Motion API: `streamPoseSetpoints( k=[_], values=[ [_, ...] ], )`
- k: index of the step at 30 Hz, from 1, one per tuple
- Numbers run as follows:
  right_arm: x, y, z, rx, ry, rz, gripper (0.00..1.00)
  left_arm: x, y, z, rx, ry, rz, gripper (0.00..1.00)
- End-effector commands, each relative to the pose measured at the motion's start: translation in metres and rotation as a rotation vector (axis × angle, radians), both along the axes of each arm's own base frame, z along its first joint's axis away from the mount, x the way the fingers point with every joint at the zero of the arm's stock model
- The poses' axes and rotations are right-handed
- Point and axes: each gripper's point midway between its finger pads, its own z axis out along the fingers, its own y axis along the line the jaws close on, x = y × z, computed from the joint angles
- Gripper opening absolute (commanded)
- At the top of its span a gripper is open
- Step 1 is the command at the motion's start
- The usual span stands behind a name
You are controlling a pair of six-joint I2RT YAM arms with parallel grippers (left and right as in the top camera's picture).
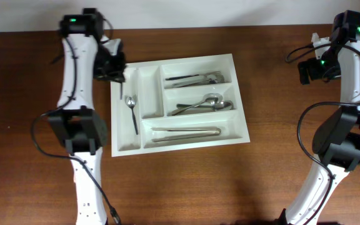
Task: Pack container
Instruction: 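Carry the spoon into the left compartment and release it, then raise the left gripper and move it over the pink knife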
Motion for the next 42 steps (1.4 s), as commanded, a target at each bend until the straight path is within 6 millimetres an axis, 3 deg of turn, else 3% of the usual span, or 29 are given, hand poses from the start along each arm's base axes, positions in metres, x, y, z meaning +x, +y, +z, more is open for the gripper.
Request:
streamPoseSetpoints(
  k=[1,15,29,34,42],
  values=[
    [0.001,-0.001,0.017,-0.005,-0.041,-0.002,0.99,0.0,-0.011,0.003,0.04,-0.024,-0.054,0.07],
    [0.002,-0.001,0.017,-0.005,-0.041,-0.002,0.99,0.0,-0.001,0.0,0.126,-0.007,0.022,0.07],
    [0.001,-0.001,0.017,-0.005,-0.041,-0.001,0.99,-0.014,0.005,-0.022,0.162,0.086,0.041,0.07],
    [0.001,-0.001,0.017,-0.005,-0.041,-0.002,0.99,-0.014,0.005,-0.022,0.162,0.086,0.042,0.2],
    [0.001,-0.001,0.017,-0.005,-0.041,-0.002,0.99,-0.014,0.005,-0.022,0.162,0.085,0.042,0.21]
  ],
)
